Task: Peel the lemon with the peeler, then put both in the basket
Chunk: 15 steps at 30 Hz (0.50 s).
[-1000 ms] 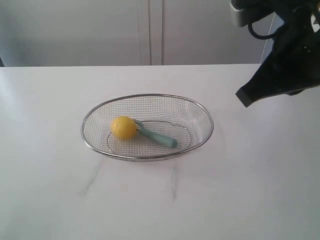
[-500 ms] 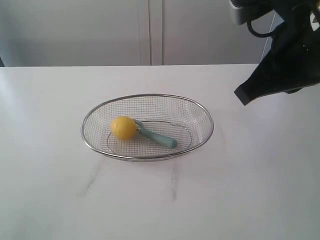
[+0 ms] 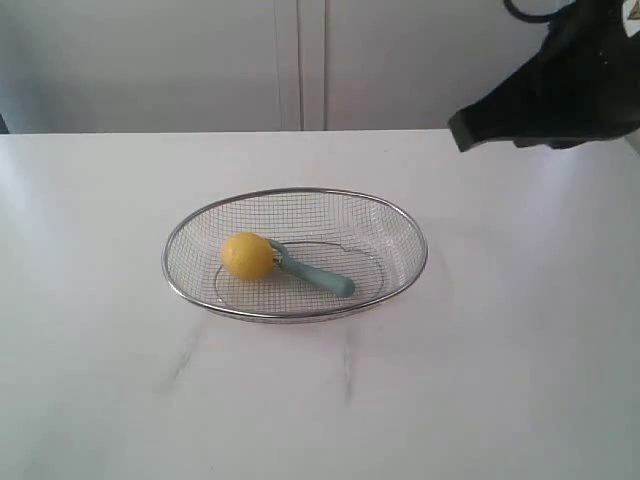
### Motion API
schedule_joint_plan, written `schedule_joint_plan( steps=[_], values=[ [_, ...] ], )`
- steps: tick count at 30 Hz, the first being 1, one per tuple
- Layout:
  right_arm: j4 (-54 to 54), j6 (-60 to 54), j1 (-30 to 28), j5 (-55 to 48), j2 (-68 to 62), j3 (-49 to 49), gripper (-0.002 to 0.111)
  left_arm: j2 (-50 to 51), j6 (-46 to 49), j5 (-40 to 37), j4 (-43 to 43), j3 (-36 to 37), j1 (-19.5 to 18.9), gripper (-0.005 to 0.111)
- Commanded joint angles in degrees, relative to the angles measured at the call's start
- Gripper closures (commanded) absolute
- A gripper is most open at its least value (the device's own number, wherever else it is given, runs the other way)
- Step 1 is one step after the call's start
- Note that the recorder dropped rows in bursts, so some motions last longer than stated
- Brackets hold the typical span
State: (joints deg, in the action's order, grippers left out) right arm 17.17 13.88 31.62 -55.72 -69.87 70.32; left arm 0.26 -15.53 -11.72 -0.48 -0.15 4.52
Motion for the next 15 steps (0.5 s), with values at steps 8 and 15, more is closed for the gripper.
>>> schedule_joint_plan(
  steps=[8,15],
  values=[
    [0.81,5.88,-0.44,1.88,22.81,-7.07,0.108,-0.26,0.39,0.05,-0.51,0.15,0.17,0.107],
    [0.81,5.88,-0.44,0.48,30.68,-7.07,0.108,-0.26,0.51,0.05,-0.51,0.15,0.17,0.107]
  ],
)
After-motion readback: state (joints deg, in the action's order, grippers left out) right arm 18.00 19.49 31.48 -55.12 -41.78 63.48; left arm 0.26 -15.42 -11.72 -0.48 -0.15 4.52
